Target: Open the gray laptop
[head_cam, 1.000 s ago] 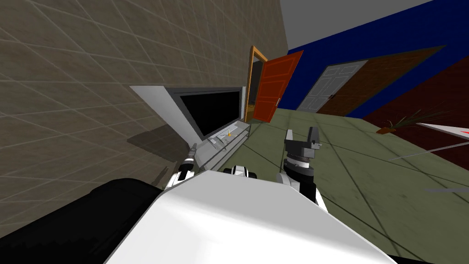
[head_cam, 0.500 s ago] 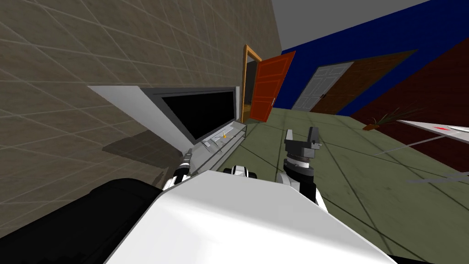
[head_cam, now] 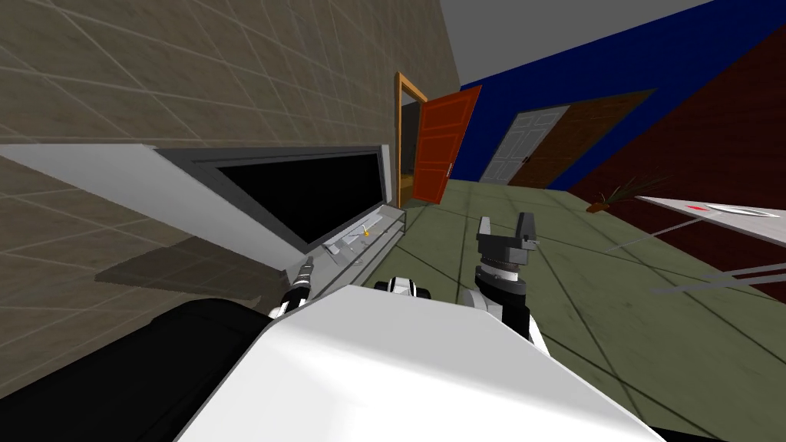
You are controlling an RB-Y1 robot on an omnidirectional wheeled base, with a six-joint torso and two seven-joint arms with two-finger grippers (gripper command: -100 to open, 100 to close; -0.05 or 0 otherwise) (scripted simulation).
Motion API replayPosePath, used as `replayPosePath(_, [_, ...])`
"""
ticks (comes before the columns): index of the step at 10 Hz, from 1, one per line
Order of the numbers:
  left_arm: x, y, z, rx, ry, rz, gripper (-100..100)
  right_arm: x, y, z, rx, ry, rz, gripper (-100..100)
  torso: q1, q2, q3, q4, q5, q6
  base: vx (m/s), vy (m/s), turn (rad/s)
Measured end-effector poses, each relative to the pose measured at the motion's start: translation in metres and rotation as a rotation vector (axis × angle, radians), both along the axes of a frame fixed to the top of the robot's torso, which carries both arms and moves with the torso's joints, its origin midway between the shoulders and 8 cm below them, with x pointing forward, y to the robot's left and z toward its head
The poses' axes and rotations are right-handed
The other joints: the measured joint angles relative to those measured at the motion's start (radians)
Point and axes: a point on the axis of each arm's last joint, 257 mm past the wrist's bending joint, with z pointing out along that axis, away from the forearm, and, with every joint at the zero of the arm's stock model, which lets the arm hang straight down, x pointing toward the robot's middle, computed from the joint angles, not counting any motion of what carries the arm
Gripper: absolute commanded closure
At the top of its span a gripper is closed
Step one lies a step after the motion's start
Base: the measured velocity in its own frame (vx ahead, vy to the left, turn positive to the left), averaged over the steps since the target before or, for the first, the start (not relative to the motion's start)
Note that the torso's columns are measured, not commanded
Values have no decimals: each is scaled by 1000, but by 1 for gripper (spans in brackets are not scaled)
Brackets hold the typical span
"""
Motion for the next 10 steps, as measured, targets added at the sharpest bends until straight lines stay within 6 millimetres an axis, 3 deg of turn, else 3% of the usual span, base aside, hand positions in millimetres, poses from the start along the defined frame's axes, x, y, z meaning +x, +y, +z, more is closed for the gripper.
replayPosePath(2, [-22,17,-21,-17,38,51,-100,0,0,0,0,0,0,0,-1,-2,-1,-1,0,0,171,-95,-150])
replayPosePath(4, [-63,35,-39,-41,97,134,-100,0,0,0,0,0,0,0,-4,-6,-4,-2,-1,0,206,-111,-131])
replayPosePath(7, [-111,42,-70,-78,157,221,-100,0,0,0,0,0,0,0,-1,-2,-1,-1,0,0,199,-86,-116])
replayPosePath(10, [-142,48,-87,-105,195,281,-100,0,0,0,0,0,0,0,0,2,1,0,0,0,134,-55,-83])
